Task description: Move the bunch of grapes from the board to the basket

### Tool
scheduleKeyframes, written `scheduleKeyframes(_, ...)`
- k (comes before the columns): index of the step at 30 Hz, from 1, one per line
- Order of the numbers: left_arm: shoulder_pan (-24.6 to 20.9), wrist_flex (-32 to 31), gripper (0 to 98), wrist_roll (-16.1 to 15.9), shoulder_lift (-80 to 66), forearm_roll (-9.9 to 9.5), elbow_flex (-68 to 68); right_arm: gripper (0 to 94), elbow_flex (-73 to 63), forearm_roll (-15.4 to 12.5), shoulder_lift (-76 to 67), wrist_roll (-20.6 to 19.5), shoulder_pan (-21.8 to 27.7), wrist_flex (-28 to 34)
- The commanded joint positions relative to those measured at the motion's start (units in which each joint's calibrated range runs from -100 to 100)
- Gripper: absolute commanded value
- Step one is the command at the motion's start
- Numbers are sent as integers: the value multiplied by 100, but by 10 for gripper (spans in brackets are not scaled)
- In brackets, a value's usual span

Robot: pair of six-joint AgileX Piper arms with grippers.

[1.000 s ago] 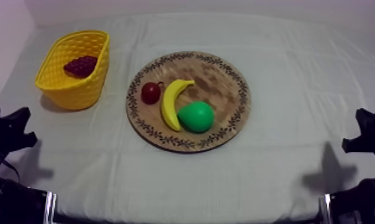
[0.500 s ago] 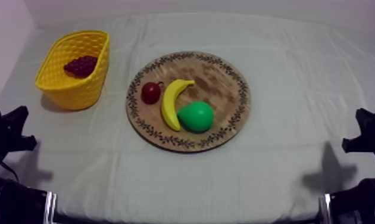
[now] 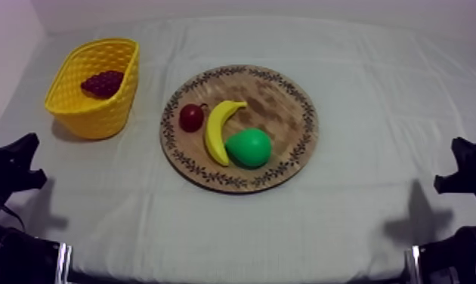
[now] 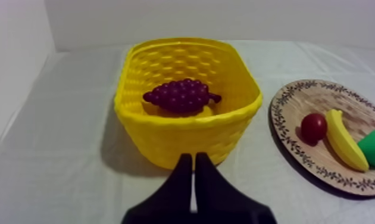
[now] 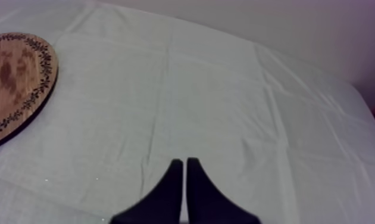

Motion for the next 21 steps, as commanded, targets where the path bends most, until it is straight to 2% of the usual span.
scheduleKeyframes(1, 1, 1, 8, -191, 0, 1, 3, 2, 4, 0, -2, -1, 2, 0)
scheduleKeyframes(10, 3, -1, 1, -287, 0, 12, 6, 2, 4, 0, -2, -1, 2, 0)
scheduleKeyframes(17, 4, -1, 1, -70, 0, 15, 6, 2, 4, 0, -2, 0, 2, 0)
scheduleKeyframes(21, 17, -1, 1, -120, 0, -4, 6, 2, 4, 0, -2, 0, 2, 0)
